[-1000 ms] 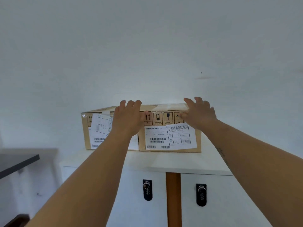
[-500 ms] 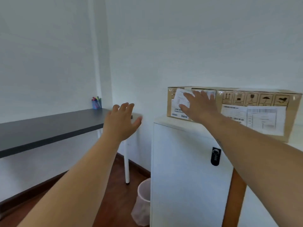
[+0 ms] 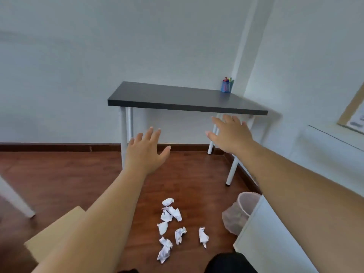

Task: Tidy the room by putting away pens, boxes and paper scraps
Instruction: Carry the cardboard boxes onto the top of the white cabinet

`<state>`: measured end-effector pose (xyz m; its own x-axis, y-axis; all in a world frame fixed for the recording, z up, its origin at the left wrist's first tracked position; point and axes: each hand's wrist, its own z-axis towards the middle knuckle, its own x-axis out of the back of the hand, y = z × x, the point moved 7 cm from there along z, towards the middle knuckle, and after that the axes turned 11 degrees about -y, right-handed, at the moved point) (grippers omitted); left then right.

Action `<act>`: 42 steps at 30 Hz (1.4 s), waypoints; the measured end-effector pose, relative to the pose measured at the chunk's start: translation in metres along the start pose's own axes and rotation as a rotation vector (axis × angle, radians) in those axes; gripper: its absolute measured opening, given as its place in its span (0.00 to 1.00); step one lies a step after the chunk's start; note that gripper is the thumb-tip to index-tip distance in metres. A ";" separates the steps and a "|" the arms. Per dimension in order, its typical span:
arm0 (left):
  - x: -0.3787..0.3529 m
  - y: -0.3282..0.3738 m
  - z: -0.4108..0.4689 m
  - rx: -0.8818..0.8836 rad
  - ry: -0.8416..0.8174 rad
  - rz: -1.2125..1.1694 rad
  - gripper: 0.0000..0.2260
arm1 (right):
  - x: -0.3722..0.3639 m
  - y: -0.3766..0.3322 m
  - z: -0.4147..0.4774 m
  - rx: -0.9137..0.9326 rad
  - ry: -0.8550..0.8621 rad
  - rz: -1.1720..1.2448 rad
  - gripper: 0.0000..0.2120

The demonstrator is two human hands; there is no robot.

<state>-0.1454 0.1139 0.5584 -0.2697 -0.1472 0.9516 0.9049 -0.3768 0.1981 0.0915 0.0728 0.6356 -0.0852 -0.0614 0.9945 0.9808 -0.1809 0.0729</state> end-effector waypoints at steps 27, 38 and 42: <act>-0.265 -0.268 -0.263 0.909 -0.386 -0.102 0.33 | -0.403 -0.325 -0.008 0.499 -0.776 0.266 0.35; -0.402 -0.349 -0.282 1.327 -0.161 -0.646 0.40 | -0.550 -0.398 0.006 0.145 -1.009 0.780 0.26; -0.432 -0.365 -0.292 1.479 0.037 -0.913 0.44 | -0.579 -0.415 0.022 0.102 -0.993 0.843 0.25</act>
<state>-0.4550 0.0478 0.0063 -0.8108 -0.4084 0.4194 -0.0235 0.7386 0.6738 -0.2620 0.2050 0.0311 0.6808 0.6354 0.3644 0.6809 -0.3656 -0.6346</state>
